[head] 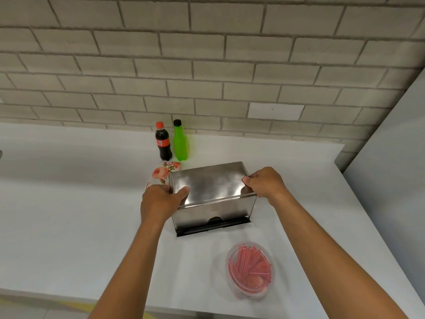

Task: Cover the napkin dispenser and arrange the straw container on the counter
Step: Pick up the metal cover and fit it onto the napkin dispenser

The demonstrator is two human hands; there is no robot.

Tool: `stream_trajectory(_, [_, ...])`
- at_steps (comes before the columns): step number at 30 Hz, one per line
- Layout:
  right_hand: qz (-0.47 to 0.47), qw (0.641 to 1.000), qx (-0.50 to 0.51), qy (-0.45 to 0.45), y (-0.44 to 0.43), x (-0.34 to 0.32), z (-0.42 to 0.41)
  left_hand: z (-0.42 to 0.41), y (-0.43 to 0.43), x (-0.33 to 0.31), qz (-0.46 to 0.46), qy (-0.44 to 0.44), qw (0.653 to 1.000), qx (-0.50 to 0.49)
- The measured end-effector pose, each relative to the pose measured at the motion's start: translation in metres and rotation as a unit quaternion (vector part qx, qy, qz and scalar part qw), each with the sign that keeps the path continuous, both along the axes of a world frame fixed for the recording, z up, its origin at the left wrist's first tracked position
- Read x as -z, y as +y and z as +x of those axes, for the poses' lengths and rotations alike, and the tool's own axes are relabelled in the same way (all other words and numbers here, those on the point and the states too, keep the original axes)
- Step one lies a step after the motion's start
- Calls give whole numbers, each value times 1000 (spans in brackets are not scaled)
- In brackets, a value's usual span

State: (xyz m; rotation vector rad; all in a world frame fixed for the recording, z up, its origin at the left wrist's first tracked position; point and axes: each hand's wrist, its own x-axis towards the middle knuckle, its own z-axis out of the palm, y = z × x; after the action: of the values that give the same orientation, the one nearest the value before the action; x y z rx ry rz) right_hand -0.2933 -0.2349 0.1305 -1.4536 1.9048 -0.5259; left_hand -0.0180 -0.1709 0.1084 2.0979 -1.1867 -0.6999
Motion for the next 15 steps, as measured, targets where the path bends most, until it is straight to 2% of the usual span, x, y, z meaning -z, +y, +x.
stream_trajectory(7, [16,1000,5,8,2,0,-1,1,-2,2,7,-16,1000,5])
stream_trajectory(13, [-6,1000,19,-3,6,3,0,1,-1,5,4,-12,1000,5])
stream_trajectory(15, [-13,1000,16,-8,12,2,0,-1,3,4,-8,-37,999,10])
